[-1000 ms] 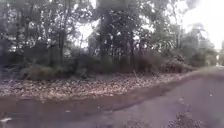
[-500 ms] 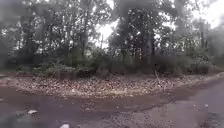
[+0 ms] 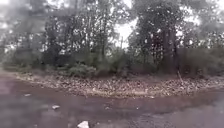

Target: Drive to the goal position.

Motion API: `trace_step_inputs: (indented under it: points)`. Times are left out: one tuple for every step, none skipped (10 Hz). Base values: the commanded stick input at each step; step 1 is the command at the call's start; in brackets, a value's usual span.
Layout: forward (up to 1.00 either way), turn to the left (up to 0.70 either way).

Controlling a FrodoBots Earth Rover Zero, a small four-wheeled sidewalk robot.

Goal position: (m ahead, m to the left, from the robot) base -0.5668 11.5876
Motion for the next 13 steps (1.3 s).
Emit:
trace_step_inputs:
  points:
    - [0.00,0.85]
    - [0.00,0.85]
    - [0.00,0.85]
    - [0.00,0.85]
    - [0.00,0.85]
    - [0.00,0.85]
    - [0.00,0.85]
    - [0.00,0.85]
    - [0.00,0.62]
    - [0.00,0.28]
    - [0.00,0.00]
    - [0.00,0.00]
    - [0.00,0.00]
